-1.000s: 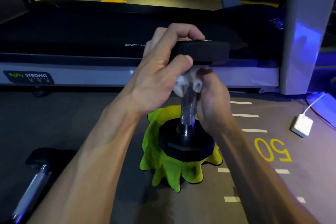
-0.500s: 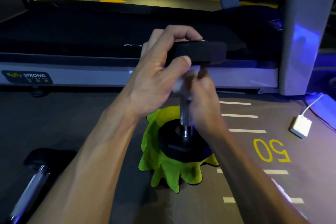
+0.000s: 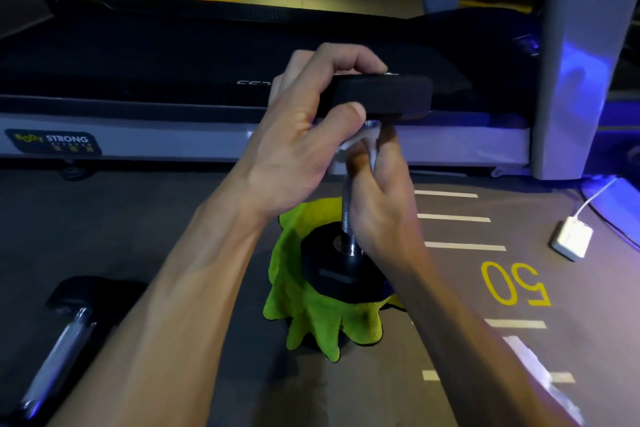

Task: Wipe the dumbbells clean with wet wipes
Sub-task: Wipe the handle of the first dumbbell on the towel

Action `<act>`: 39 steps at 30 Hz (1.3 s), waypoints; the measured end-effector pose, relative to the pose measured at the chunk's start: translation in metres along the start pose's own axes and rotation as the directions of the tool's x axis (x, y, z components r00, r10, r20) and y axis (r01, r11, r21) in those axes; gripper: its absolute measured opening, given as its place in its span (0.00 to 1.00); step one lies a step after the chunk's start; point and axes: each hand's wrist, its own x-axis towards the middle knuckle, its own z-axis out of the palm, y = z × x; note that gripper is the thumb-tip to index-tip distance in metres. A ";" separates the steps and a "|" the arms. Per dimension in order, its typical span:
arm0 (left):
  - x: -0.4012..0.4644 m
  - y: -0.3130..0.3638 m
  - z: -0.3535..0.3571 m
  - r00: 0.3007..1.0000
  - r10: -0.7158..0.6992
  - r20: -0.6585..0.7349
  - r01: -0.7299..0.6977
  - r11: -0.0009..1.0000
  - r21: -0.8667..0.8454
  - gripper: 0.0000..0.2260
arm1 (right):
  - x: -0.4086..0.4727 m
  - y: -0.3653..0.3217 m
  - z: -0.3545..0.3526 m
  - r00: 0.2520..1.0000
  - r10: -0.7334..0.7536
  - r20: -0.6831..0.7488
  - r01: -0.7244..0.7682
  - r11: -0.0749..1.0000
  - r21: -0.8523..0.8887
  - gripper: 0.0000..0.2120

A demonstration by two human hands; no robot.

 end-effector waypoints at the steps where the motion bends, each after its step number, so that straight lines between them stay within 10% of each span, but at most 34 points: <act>1: 0.000 0.001 0.001 1.000 -0.001 0.004 0.001 1.000 -0.003 0.15 | 0.000 0.004 0.000 1.000 0.006 0.006 -0.006 1.000 -0.025 0.07; 8: 0.003 -0.003 0.000 0.999 -0.028 -0.022 0.028 0.999 -0.016 0.15 | 0.008 -0.008 -0.018 0.889 0.409 0.204 -0.425 0.904 0.041 0.37; 14: 0.005 -0.005 0.001 0.999 -0.033 -0.009 0.033 0.999 -0.025 0.15 | -0.005 -0.029 -0.041 0.969 0.231 0.085 -0.223 0.970 -0.095 0.13; 21: 0.005 -0.007 0.002 0.999 -0.036 -0.014 0.036 0.999 -0.021 0.14 | -0.030 -0.042 -0.033 0.923 0.379 0.069 -0.385 0.905 0.182 0.17; 30: 0.006 -0.003 0.005 0.999 -0.037 -0.032 0.037 0.999 -0.012 0.15 | -0.011 -0.019 0.004 0.980 0.165 -0.114 -0.184 0.966 -0.184 0.08; 36: 0.006 -0.005 0.005 0.998 -0.027 -0.048 0.026 0.999 -0.020 0.16 | 0.018 -0.010 -0.006 0.885 0.437 0.159 -0.465 0.825 0.321 0.24; 39: 0.007 -0.005 0.004 0.998 -0.029 -0.048 0.027 0.999 -0.023 0.16 | 0.021 -0.009 -0.012 0.893 0.378 0.246 -0.381 0.924 -0.035 0.21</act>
